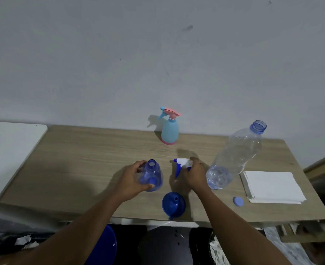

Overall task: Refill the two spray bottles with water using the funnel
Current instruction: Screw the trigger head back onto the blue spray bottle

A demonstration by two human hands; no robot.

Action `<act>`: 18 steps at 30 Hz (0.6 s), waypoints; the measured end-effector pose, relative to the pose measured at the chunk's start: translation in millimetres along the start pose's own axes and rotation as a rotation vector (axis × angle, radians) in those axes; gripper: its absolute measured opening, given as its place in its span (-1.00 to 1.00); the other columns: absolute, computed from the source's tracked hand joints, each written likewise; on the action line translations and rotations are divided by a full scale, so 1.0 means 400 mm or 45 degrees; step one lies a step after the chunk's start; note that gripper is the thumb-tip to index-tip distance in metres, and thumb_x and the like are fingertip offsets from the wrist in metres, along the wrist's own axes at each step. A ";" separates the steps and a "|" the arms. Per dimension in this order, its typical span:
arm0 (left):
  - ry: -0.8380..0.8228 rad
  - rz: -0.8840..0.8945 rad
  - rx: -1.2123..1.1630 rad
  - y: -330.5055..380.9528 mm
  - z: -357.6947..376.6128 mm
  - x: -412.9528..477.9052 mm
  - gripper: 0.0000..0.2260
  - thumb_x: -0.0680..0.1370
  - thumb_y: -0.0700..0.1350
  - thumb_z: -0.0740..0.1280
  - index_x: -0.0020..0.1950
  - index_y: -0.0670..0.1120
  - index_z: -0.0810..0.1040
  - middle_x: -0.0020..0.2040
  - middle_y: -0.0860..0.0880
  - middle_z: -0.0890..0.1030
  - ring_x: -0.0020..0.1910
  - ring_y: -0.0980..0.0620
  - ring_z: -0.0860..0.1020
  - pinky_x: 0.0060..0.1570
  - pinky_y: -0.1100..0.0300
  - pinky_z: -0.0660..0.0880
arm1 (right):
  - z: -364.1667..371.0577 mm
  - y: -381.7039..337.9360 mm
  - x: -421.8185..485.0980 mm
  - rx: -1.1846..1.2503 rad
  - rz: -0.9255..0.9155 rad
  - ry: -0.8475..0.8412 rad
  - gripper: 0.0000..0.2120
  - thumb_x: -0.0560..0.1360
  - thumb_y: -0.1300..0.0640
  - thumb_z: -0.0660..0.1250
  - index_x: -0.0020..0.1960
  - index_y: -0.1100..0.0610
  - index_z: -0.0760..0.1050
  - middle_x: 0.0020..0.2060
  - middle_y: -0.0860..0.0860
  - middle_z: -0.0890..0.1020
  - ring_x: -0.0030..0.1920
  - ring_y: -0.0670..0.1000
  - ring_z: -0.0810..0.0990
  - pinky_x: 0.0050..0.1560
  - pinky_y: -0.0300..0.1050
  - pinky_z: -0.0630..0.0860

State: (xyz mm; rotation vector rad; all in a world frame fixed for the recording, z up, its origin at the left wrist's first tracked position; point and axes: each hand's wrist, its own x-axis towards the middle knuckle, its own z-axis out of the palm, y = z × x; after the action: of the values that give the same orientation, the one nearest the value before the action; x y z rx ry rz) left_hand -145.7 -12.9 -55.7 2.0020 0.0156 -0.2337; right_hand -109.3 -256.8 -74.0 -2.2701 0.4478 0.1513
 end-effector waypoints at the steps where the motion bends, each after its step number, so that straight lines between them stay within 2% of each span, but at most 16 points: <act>1: -0.007 0.000 -0.018 -0.006 0.006 0.001 -0.31 0.25 -0.25 0.66 0.30 0.02 0.47 0.14 0.16 0.58 0.13 0.22 0.54 -0.08 0.55 0.45 | -0.008 -0.008 0.001 0.011 -0.054 0.045 -0.48 0.54 0.22 0.34 0.47 0.18 0.32 0.25 0.17 0.55 0.22 0.16 0.56 0.15 -0.07 0.49; 5: -0.020 0.013 -0.094 -0.019 0.027 0.005 -0.33 0.29 -0.29 0.63 0.32 -0.04 0.46 0.19 0.10 0.58 0.18 0.12 0.57 -0.02 0.44 0.52 | -0.051 -0.053 0.006 0.156 -0.210 0.129 -0.50 0.53 0.22 0.40 0.43 0.13 0.36 0.22 0.13 0.53 0.09 0.08 0.58 0.07 -0.16 0.50; 7: -0.015 0.020 -0.103 -0.023 0.033 0.008 -0.33 0.28 -0.27 0.64 0.32 -0.05 0.47 0.19 0.06 0.60 0.19 0.08 0.58 0.00 0.38 0.55 | -0.082 -0.084 0.003 0.244 -0.282 0.163 -0.49 0.53 0.22 0.41 0.43 0.12 0.36 0.16 0.09 0.54 -0.03 -0.01 0.58 -0.04 -0.35 0.48; 9: 0.016 0.037 -0.082 -0.017 0.034 0.007 -0.35 0.27 -0.25 0.64 0.30 -0.04 0.48 0.15 0.04 0.60 0.15 0.08 0.58 -0.03 0.42 0.53 | -0.119 -0.121 -0.007 0.346 -0.381 0.196 -0.50 0.53 0.23 0.43 0.41 0.09 0.37 0.07 0.04 0.55 -0.12 -0.10 0.56 -0.16 -0.47 0.46; 12: 0.060 0.062 -0.104 0.003 0.036 0.005 -0.34 0.24 -0.23 0.64 0.27 -0.02 0.46 0.10 0.05 0.57 0.05 0.08 0.58 -0.12 0.38 0.54 | -0.169 -0.177 -0.021 0.447 -0.553 0.211 -0.52 0.50 0.22 0.47 0.35 0.01 0.40 0.01 -0.07 0.55 -0.12 -0.12 0.59 -0.13 -0.40 0.50; 15: 0.116 0.112 -0.103 0.028 0.032 0.007 -0.24 0.13 -0.02 0.63 0.28 0.03 0.42 0.12 0.05 0.54 0.03 0.23 0.54 -0.12 0.29 0.56 | -0.216 -0.235 -0.039 0.517 -0.688 0.238 -0.54 0.50 0.20 0.48 0.33 0.00 0.41 0.02 -0.08 0.56 -0.11 -0.13 0.59 -0.13 -0.33 0.51; 18: 0.149 0.155 -0.087 0.069 0.022 0.006 -0.24 0.15 -0.08 0.65 0.29 0.02 0.41 0.15 0.04 0.53 0.00 0.28 0.52 -0.13 0.33 0.55 | -0.267 -0.299 -0.065 0.594 -0.814 0.257 -0.57 0.54 0.22 0.44 0.35 0.03 0.42 0.05 -0.05 0.56 -0.13 -0.09 0.57 -0.12 -0.32 0.52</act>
State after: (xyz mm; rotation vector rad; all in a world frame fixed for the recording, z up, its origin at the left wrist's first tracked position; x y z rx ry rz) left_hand -141.6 -32.7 -34.9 1.9382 -0.0237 -0.0376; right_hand -93.6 -255.0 87.7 -1.8613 -0.1493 -0.4639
